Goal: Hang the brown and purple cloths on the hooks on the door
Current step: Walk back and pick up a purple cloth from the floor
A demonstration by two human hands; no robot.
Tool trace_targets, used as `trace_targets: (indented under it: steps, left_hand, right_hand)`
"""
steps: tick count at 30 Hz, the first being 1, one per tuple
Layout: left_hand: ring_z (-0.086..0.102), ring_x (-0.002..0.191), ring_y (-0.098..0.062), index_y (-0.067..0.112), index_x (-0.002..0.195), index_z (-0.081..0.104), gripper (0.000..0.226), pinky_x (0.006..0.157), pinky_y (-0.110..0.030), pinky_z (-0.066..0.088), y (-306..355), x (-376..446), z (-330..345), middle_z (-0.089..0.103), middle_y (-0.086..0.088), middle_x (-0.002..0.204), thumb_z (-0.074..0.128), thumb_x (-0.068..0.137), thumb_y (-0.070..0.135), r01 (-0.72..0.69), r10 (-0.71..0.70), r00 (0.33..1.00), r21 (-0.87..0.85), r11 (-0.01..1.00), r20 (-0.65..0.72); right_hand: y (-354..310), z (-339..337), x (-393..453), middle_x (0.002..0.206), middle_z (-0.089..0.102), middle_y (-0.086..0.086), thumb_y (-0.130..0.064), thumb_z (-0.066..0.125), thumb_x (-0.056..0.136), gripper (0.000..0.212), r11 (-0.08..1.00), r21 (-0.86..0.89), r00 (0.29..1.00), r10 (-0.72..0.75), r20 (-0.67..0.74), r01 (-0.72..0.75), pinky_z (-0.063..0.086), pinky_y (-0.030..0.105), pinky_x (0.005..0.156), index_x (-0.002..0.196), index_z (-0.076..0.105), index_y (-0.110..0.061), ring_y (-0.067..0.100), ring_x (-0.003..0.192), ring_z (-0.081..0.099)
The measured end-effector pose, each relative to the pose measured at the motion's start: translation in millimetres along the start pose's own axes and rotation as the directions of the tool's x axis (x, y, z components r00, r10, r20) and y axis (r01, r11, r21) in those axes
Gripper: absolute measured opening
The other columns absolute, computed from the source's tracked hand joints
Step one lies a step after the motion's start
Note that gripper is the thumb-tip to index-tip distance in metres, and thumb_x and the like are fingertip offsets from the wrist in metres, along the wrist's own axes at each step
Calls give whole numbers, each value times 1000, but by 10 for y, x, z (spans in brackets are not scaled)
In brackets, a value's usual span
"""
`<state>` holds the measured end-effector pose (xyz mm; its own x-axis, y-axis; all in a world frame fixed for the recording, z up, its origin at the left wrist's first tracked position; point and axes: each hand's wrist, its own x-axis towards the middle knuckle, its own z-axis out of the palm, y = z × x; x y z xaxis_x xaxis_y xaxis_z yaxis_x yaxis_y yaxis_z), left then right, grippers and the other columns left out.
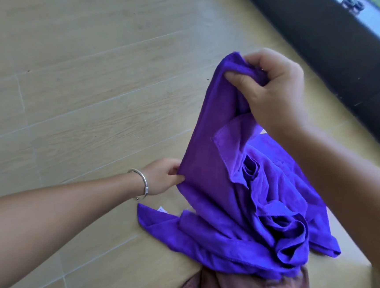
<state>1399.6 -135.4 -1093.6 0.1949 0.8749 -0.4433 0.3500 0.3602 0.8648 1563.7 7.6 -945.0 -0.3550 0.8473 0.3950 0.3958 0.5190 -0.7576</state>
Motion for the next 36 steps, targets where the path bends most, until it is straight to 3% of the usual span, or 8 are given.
trace_targets:
  steps: [3, 8, 11, 13, 18, 25, 31, 36]
  left_hand:
    - [54, 74, -7, -2, 110, 56, 19, 69, -23, 45, 117, -103, -221, 61, -13, 91, 46, 94, -6, 94, -97, 985, -28, 995, -141]
    - [64, 103, -25, 8, 111, 56, 23, 93, -40, 50, 610, -377, -747, 65, -13, 111, 61, 89, 3, 111, -100, 981, 54, 992, -166]
    - [59, 112, -6, 35, 120, 53, 50, 91, -23, 50, 1256, -526, -980, 61, 6, 120, 76, 76, 31, -127, 111, 959, -45, 991, -262]
    - [59, 113, -3, 35, 126, 53, 60, 91, -20, 50, 1694, -559, -1051, 63, 7, 122, 76, 71, 39, -303, 257, 911, -101, 948, -321]
    - [69, 84, -7, 25, 94, 71, 16, 74, -15, 50, 2353, -542, -963, 74, 6, 88, 70, 85, 12, -498, 420, 777, -49, 866, -469]
    - [60, 65, -3, 28, 76, 67, 18, 65, -18, 48, 2550, -615, -1087, 68, 10, 69, 66, 88, 14, -474, 479, 643, 180, 862, -598]
    - [58, 65, -6, 28, 75, 65, 22, 78, -39, 53, 2622, -855, -1612, 66, 6, 70, 65, 89, 12, -433, 380, 501, 155, 888, -777]
    - [62, 71, -11, 28, 78, 67, 16, 85, -40, 55, 2564, -1196, -2184, 69, 3, 75, 64, 90, 18, -354, 323, 433, 170, 919, -842]
  right_hand:
    - [-178, -171, 145, 72, 60, -16, -33, 74, 79, 19, 987, -128, 993, -83, 85, 93, 40, 13, 67, 86, 69, -15, 0, 70, 54]
    - [-522, -401, 328, 70, 63, -4, -33, 76, 79, 21, 983, -135, 980, -98, 176, 123, 42, 22, 63, 86, 70, -14, 11, 65, 53]
    - [-708, -390, 425, 69, 62, -8, -33, 76, 78, 20, 972, -173, 966, -117, 231, 159, 40, 21, 62, 86, 71, -16, 8, 63, 51]
    - [-791, -363, 486, 69, 60, -10, -33, 77, 77, 19, 966, -202, 964, -109, 243, 160, 39, 23, 62, 86, 70, -18, 9, 63, 50]
    - [-868, -366, 502, 59, 48, -12, -36, 78, 70, 33, 962, -248, 982, -68, 178, 112, 32, 15, 49, 76, 48, -24, 4, 55, 43]
    - [-792, -513, 441, 55, 45, -8, -49, 72, 73, 39, 903, -406, 959, -24, 281, 141, 26, 24, 47, 68, 41, -26, 8, 53, 41]
    - [-885, -754, 543, 68, 53, -8, -21, 63, 74, 21, 841, -535, 846, 227, 483, 79, 41, 32, 57, 66, 43, -25, 22, 70, 51]
    - [-1125, -836, 847, 72, 58, -1, -7, 49, 71, 11, 772, -622, 791, 300, 534, 128, 40, 27, 53, 71, 52, -18, 23, 70, 56]
